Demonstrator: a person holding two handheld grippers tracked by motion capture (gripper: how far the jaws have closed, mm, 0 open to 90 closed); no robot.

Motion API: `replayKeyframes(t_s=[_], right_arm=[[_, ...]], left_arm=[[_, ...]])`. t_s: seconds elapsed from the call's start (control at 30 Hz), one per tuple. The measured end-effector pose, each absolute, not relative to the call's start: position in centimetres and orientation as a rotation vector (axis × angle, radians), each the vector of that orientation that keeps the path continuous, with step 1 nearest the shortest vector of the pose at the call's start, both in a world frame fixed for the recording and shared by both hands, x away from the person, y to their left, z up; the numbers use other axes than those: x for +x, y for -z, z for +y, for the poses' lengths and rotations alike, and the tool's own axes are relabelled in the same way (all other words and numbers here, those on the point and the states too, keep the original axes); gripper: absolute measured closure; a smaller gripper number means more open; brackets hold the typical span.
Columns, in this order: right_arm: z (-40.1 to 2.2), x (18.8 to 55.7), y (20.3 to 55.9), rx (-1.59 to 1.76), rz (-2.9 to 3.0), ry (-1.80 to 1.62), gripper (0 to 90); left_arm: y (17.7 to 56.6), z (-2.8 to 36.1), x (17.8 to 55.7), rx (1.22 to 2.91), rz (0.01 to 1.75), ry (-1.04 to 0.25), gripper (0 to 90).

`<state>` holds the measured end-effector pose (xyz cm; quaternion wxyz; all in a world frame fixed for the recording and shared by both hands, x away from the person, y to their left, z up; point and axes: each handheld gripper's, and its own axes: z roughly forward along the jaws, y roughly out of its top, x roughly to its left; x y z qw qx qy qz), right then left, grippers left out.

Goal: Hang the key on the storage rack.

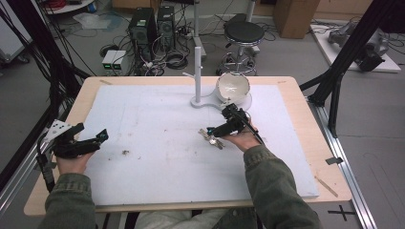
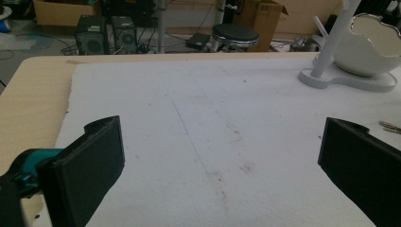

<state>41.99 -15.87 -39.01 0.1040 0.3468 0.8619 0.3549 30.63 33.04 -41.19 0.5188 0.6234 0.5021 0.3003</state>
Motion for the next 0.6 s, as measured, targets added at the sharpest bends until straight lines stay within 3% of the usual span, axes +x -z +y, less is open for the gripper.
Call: replayKeyframes(t_s=[0.6], right_arm=[[-12.5, 43.6, 39.8, 0.950, 2.690, -0.875, 3.0]], left_arm=[[41.2, 32.9, 30.7, 1.506, 1.189, -0.711, 1.7]])
